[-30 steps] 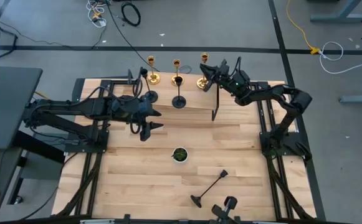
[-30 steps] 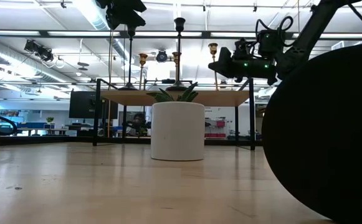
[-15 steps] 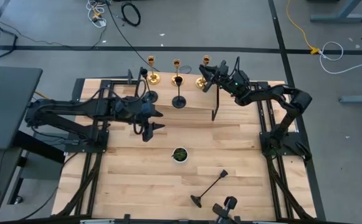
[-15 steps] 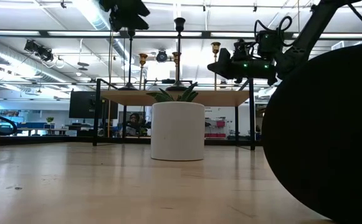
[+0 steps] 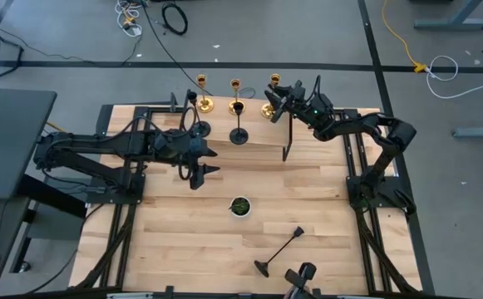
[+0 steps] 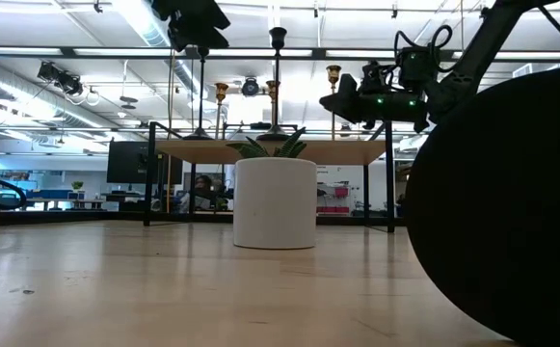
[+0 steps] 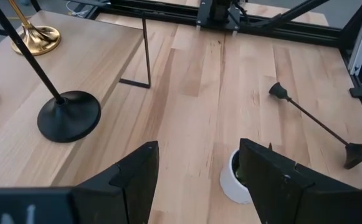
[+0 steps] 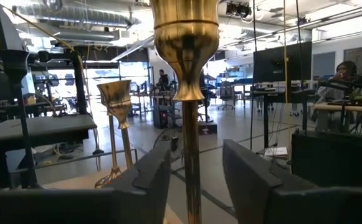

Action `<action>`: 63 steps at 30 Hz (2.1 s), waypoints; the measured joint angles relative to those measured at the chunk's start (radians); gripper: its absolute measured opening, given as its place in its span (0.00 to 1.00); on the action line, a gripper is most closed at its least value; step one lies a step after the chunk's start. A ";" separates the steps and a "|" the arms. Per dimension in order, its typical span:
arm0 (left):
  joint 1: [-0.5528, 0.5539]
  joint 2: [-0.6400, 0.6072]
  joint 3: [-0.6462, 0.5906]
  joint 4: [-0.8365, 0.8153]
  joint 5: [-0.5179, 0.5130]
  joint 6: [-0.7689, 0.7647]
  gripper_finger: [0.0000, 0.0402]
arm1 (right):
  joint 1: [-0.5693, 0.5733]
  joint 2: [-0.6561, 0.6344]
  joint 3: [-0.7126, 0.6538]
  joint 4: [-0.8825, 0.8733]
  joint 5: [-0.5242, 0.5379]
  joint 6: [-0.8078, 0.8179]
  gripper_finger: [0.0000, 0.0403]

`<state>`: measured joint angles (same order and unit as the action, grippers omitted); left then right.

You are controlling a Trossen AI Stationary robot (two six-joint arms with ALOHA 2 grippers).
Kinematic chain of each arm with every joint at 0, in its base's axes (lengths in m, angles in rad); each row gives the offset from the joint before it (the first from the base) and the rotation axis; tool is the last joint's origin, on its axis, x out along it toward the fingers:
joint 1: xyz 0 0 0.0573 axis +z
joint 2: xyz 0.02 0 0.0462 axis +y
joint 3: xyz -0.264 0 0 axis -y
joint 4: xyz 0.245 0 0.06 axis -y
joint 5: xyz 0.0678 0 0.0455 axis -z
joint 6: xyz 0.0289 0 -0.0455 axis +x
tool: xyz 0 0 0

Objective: Pick & Place candle stick holders
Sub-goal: Put the black candle holder on the shelf aligned with the other black candle holder

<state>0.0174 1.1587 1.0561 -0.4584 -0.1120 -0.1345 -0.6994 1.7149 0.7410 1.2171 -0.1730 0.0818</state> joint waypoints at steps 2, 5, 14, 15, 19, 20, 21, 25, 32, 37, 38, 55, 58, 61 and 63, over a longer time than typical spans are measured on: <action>0.000 0.000 0.000 -0.004 0.000 0.000 0.55 | 0.000 0.000 0.000 0.000 0.000 0.000 0.40; 0.000 0.000 0.000 -0.003 0.000 0.000 0.55 | 0.000 0.000 0.000 0.000 0.000 0.000 0.47; 0.000 0.000 0.000 -0.003 0.000 -0.001 0.55 | 0.001 -0.001 0.000 0.001 -0.006 0.000 0.64; 0.000 0.000 0.000 -0.003 0.000 -0.001 0.55 | 0.001 -0.001 0.000 0.001 -0.016 -0.003 0.65; 0.000 0.000 0.000 -0.003 0.000 -0.002 0.55 | 0.001 -0.010 0.000 -0.004 -0.055 -0.024 0.68; 0.000 0.000 0.000 -0.003 0.000 -0.002 0.55 | 0.003 -0.018 0.000 -0.007 -0.056 -0.019 0.68; 0.000 0.000 0.000 -0.003 0.000 -0.002 0.55 | 0.003 -0.028 0.000 -0.013 -0.056 -0.019 0.68; 0.000 0.000 0.000 -0.003 0.000 -0.006 0.55 | 0.003 -0.084 0.000 -0.084 -0.055 -0.047 0.68; 0.000 0.000 0.000 -0.004 0.011 -0.011 0.55 | 0.011 -0.256 -0.001 -0.391 -0.039 -0.130 0.68; 0.000 0.000 0.000 -0.005 0.011 -0.010 0.55 | 0.049 -0.410 -0.001 -0.610 0.031 -0.221 0.68; 0.000 0.000 0.000 -0.005 0.011 -0.011 0.55 | 0.059 -0.442 -0.001 -0.655 0.041 -0.230 0.68; 0.000 0.000 0.000 -0.011 0.012 -0.038 0.55 | 0.430 -0.860 -0.001 -1.281 0.053 -0.141 0.68; 0.000 0.000 0.000 -0.011 0.017 -0.061 0.55 | 0.536 -0.891 -0.001 -1.335 0.050 -0.082 0.68; 0.000 0.000 0.000 -0.011 0.046 -0.090 0.55 | 0.645 -0.897 -0.001 -1.360 0.053 0.001 0.68; 0.000 0.000 0.000 -0.011 0.070 -0.098 0.55 | 0.716 -0.894 -0.001 -1.375 0.052 0.051 0.68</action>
<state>0.0174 1.1584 1.0561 -0.4694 -0.0419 -0.2329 0.0167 0.8206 0.7399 -0.1575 -0.1207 0.1324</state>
